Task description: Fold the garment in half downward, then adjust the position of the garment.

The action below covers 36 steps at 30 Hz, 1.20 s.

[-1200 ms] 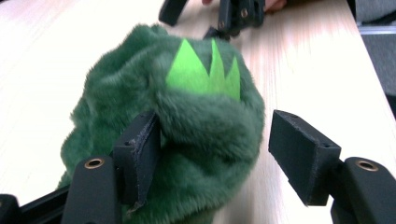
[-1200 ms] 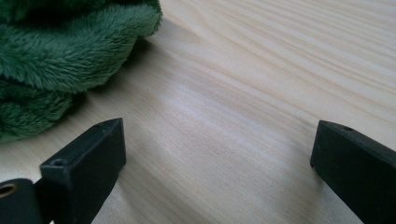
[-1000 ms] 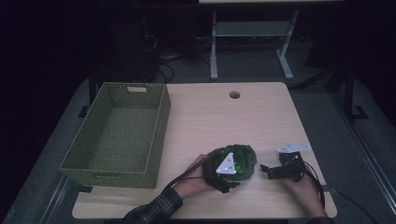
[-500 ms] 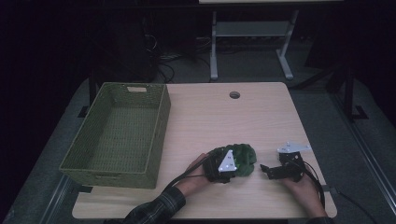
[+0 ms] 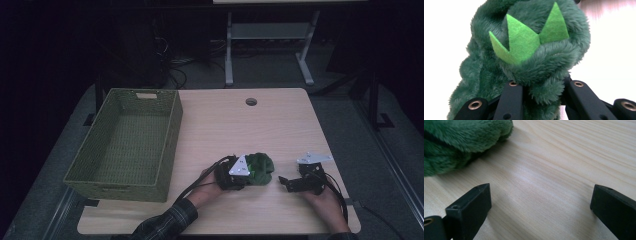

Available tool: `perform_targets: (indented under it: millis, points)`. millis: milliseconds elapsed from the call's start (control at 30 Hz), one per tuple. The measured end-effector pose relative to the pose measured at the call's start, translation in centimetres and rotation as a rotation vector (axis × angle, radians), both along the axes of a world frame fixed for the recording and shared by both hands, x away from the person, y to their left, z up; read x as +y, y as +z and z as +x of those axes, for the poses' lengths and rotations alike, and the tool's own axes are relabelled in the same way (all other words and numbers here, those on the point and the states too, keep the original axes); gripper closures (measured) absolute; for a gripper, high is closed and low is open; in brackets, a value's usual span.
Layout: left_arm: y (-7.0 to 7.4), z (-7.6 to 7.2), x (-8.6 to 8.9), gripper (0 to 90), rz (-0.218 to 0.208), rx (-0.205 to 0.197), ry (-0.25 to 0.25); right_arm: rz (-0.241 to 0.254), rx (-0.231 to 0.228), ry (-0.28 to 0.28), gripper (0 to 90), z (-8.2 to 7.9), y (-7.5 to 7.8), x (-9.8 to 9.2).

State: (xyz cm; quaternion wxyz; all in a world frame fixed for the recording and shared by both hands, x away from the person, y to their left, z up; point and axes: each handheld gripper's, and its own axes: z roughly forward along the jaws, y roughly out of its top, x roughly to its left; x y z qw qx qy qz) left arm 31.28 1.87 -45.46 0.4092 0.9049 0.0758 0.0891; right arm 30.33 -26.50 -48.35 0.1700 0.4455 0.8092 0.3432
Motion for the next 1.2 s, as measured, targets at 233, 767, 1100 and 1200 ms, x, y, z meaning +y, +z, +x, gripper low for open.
perform_targets:
  millis: [233,767,1100,1200]
  points:
    - [1.2,0.0,0.6,73.7,-0.033,0.029,-0.003,0.0,0.001,-0.002,3.2,0.0,0.0,0.0]
    - [5.2,0.3,2.0,73.7,-0.091,0.088,0.026,0.0,0.0,-0.002,3.3,0.0,0.0,0.0]
    - [9.3,1.1,4.5,73.6,-0.093,0.1,0.076,0.0,0.001,-0.002,3.3,0.0,0.0,0.0]
    - [10.1,1.5,5.5,73.6,-0.093,0.115,0.098,0.0,0.001,-0.002,3.3,0.0,0.0,0.0]
